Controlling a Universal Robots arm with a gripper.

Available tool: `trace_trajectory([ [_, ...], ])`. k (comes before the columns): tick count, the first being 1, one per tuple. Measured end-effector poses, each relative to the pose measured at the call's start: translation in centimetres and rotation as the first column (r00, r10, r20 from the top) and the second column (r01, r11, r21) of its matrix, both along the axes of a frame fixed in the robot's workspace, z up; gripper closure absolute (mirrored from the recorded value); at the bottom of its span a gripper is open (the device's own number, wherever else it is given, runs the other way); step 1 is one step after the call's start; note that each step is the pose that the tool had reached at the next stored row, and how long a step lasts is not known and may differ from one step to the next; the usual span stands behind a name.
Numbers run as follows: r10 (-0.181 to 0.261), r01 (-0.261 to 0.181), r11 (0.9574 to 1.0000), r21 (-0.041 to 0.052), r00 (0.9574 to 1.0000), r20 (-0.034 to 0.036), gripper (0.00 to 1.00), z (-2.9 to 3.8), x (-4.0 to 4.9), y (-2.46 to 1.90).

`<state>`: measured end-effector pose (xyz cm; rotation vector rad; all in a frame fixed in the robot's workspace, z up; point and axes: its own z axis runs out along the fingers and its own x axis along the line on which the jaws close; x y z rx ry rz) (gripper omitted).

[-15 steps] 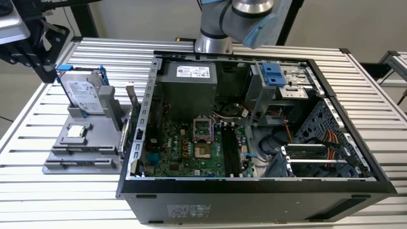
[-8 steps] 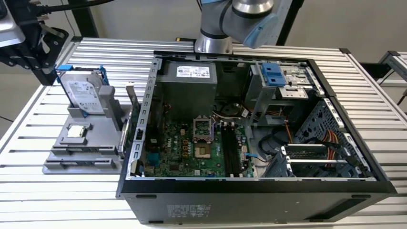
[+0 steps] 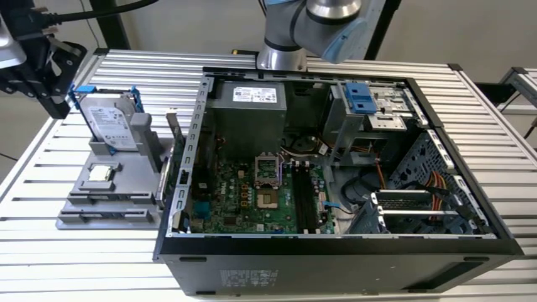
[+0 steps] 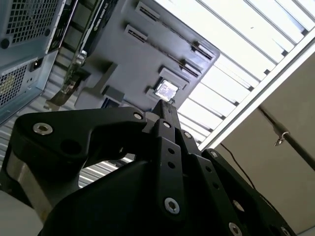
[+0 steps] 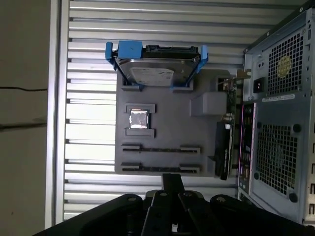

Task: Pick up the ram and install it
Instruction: 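Pick up the ram and move it above insertion slot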

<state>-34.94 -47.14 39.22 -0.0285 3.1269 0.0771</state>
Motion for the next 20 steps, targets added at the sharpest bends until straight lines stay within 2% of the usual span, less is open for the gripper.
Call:
trace_trajectory([
  [20,0.0,0.0,1.0,0.0,1.0,-0.0001,1.0,-0.05,0.0,-2.62],
])
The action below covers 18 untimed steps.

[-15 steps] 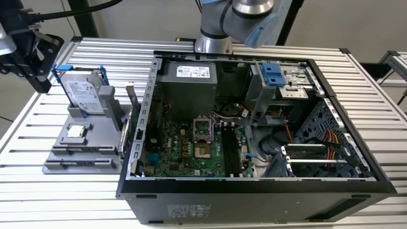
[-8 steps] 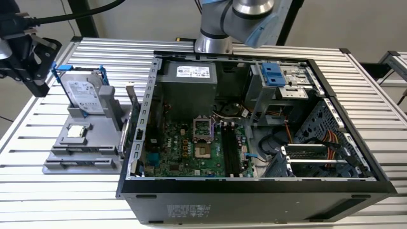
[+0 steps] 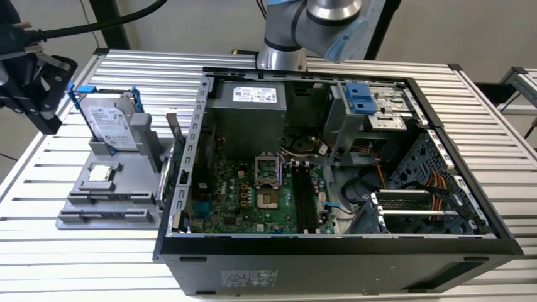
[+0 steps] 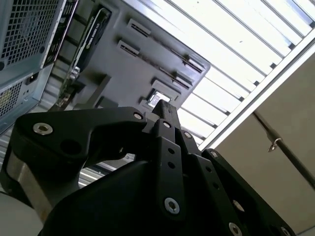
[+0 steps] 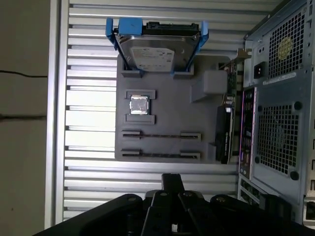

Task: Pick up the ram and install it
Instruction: 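Pick up the ram and move it above insertion slot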

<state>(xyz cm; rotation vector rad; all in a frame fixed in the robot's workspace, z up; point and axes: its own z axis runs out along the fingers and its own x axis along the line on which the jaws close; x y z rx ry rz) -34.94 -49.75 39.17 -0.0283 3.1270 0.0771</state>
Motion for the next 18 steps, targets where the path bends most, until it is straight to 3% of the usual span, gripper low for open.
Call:
trace_trajectory([
  [6,0.0,0.0,1.0,0.0,1.0,0.0,1.0,-0.01,0.0,-0.24],
  [18,0.005,-0.005,1.0,0.0,1.0,0.0,1.0,0.0,0.0,-0.25],
])
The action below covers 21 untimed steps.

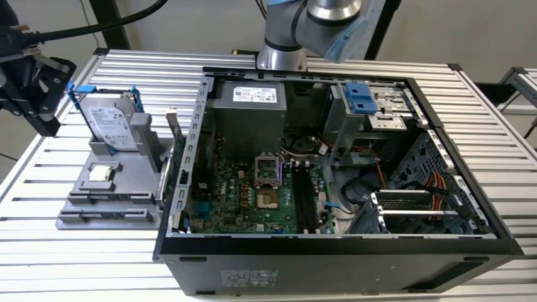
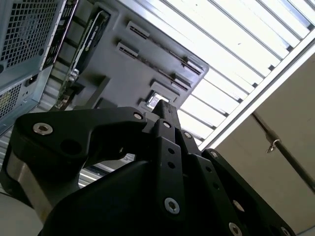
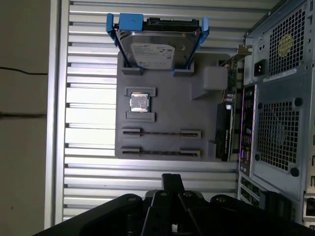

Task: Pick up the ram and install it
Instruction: 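Pick up the ram and move it above insertion slot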

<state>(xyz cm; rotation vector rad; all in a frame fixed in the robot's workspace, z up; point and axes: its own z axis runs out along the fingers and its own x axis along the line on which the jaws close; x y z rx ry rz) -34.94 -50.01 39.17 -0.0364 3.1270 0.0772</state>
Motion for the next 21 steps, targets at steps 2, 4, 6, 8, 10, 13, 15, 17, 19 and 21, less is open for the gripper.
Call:
trace_trajectory([
  [2,0.007,-0.007,1.0,0.0,1.0,0.0,1.0,0.0,0.0,0.0],
  [4,0.016,-0.016,0.9999,-0.0001,0.9999,0.0,1.0,0.0,0.0,0.0],
  [6,0.025,-0.025,0.9997,0.0001,0.9997,0.0002,1.0,-0.01,0.0,0.0],
  [8,0.035,-0.035,0.9994,0.0,0.9994,0.0001,1.0,-0.01,0.0,0.0],
  [10,0.047,-0.047,0.9989,0.0001,0.9989,0.0001,1.0,-0.01,0.0,0.0],
  [13,0.066,-0.066,0.9978,-0.0001,0.9978,0.0,1.0,0.0,0.0,0.0],
  [15,0.079,-0.079,0.9969,0.0,0.9969,0.0,1.0,0.0,0.0,0.0],
  [17,0.092,-0.092,0.9958,0.0001,0.9958,0.0001,1.0,0.0,0.0,0.0],
  [19,0.105,-0.105,0.9945,0.0001,0.9945,0.0002,1.0,-0.01,0.0,0.0],
  [21,0.117,-0.117,0.9931,0.0,0.9931,0.0001,1.0,0.0,0.0,0.0],
])
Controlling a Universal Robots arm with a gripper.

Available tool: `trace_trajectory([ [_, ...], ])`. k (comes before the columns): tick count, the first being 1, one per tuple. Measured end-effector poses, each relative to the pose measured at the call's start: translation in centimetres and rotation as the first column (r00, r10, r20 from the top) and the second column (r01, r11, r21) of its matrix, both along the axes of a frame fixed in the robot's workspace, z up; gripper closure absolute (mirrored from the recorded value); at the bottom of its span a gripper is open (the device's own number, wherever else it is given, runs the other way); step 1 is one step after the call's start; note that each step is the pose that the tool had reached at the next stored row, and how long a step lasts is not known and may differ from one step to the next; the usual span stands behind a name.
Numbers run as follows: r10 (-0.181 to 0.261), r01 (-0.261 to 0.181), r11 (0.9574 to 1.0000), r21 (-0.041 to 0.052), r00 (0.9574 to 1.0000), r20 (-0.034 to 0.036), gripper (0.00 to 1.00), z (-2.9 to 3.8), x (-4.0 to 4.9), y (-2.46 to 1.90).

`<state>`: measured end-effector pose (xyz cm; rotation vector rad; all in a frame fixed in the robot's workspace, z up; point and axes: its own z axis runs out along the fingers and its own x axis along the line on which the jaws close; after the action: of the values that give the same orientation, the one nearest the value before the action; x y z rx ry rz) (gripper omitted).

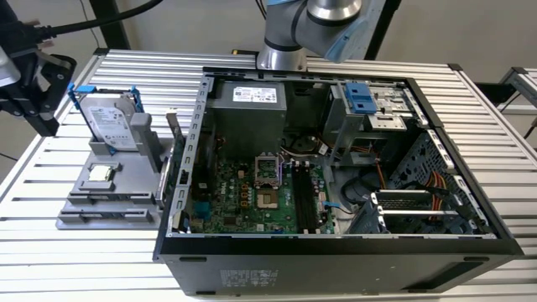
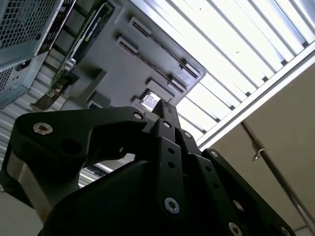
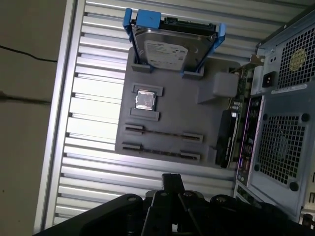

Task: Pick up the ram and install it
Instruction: 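Pick up the ram and move it above insertion slot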

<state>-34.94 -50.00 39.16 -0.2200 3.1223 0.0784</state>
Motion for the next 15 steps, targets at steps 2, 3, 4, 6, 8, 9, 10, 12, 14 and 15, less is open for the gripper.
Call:
trace_trajectory([
  [2,0.012,-0.012,0.9999,0.0,0.9999,0.0,1.0,0.0,0.0,0.0],
  [3,0.018,-0.018,0.9998,0.0,0.9998,0.0,1.0,0.0,0.0,0.0],
  [4,0.025,-0.025,0.9997,0.0,0.9997,0.0,1.0,0.0,0.0,0.0],
  [6,0.037,-0.037,0.9993,0.0,0.9993,0.0,1.0,0.0,0.0,0.0],
  [8,0.049,-0.049,0.9988,0.0,0.9988,0.0,1.0,0.0,0.0,0.0],
  [9,0.055,-0.055,0.9985,0.0,0.9985,0.0,1.0,0.0,0.0,0.0],
  [10,0.06,-0.06,0.9982,0.0,0.9982,0.0,1.0,0.0,0.0,0.0],
  [12,0.069,-0.069,0.9976,0.0,0.9976,0.0,1.0,0.0,0.0,0.0],
  [14,0.076,-0.076,0.9971,0.0,0.9971,0.0,1.0,0.0,0.0,0.0],
  [15,0.08,-0.08,0.9968,0.0,0.9968,0.0,1.0,0.0,0.0,0.0],
])
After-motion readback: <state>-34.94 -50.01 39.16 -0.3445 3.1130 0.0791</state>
